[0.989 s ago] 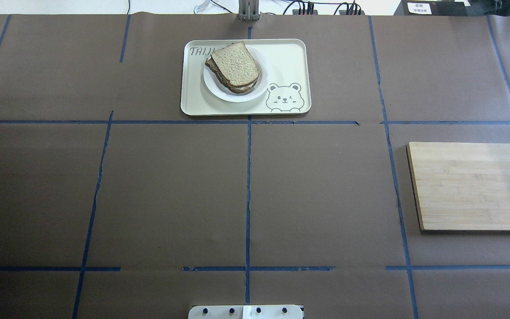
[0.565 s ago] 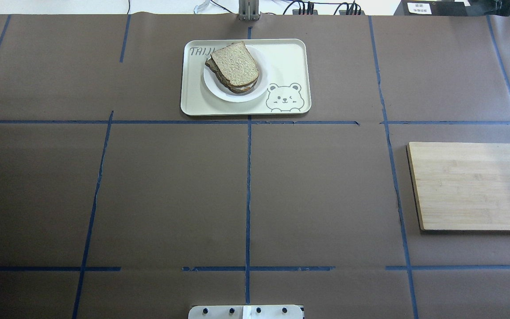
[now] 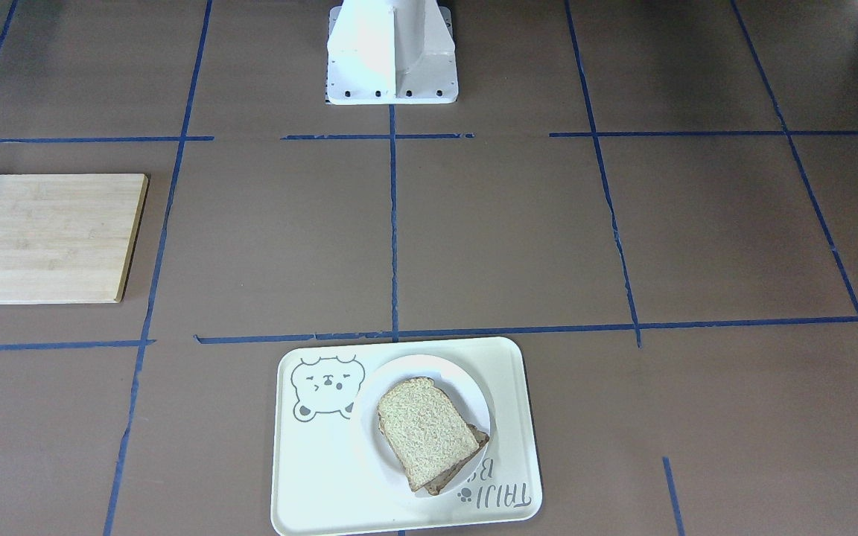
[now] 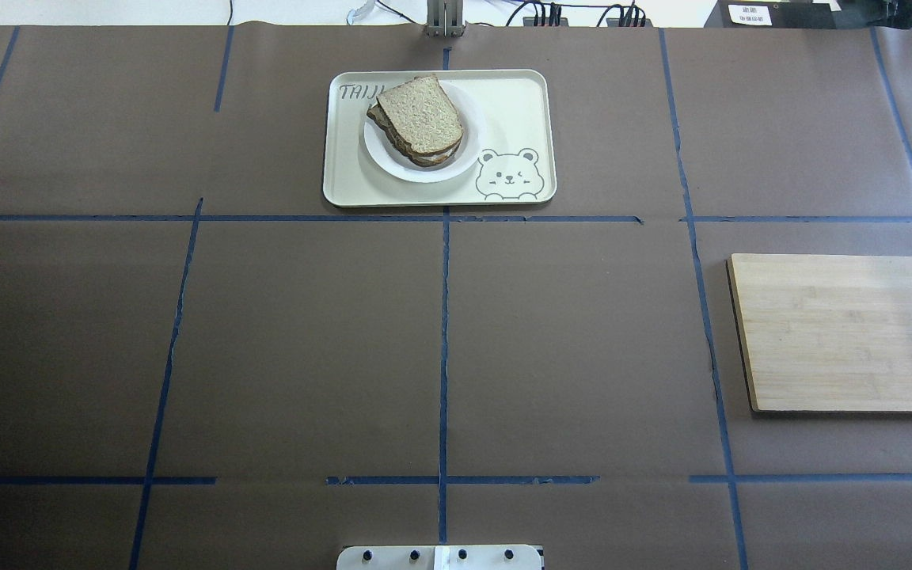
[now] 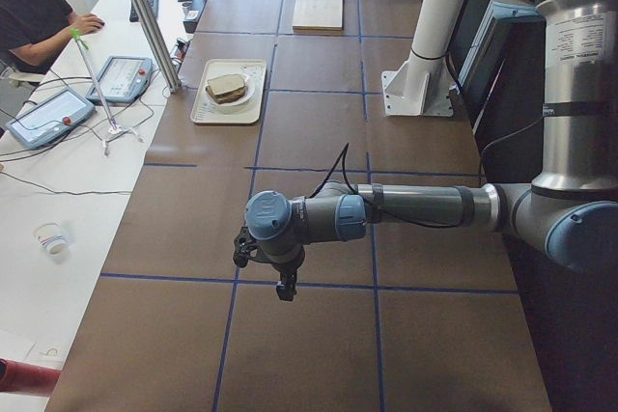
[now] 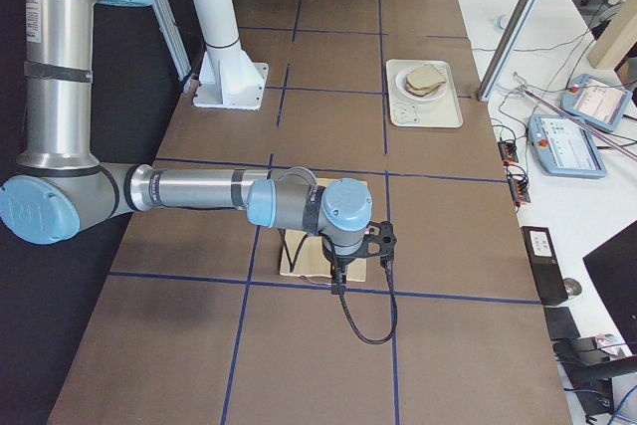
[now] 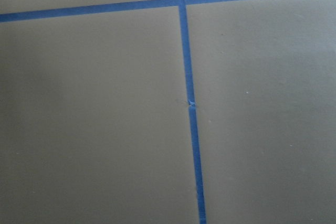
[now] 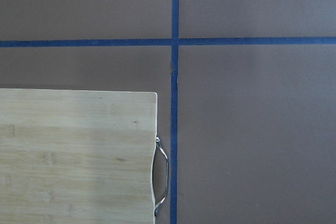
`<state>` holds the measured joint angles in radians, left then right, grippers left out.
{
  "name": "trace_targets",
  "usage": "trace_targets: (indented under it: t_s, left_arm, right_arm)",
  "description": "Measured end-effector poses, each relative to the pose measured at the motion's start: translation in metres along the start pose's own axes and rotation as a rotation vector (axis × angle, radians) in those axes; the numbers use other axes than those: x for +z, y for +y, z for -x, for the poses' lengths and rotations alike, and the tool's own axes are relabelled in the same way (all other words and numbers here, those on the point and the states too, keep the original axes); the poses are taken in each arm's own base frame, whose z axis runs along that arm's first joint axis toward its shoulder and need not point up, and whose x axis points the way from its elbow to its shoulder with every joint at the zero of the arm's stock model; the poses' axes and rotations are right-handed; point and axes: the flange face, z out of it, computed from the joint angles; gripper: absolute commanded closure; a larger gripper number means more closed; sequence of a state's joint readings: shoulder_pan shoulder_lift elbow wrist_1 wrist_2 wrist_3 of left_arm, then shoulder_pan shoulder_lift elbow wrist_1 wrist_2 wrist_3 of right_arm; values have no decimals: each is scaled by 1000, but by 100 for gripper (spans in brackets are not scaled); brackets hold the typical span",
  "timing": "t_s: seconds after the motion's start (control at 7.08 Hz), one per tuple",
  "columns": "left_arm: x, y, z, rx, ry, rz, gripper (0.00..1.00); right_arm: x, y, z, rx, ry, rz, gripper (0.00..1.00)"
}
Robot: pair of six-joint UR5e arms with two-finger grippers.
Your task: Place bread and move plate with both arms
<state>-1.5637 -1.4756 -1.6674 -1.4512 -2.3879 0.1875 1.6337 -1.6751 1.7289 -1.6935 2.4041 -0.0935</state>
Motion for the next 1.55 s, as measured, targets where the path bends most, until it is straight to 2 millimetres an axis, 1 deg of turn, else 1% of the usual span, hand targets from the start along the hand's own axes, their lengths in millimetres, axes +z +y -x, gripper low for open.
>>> trace_targets:
  t_s: [0.42,0.99,1.55]
  left_arm:
    - [0,0,3,-1,-33,1,0]
    - [-1,-1,3,0,-34,-1,0]
    - [-2,-1,3,2,-34,-2,0]
  right_arm:
    - [1,1,-1,3,0,3,0]
    - [7,8,-8,16,-1,16,0]
    - [8,9,-8,16,-2,17,0]
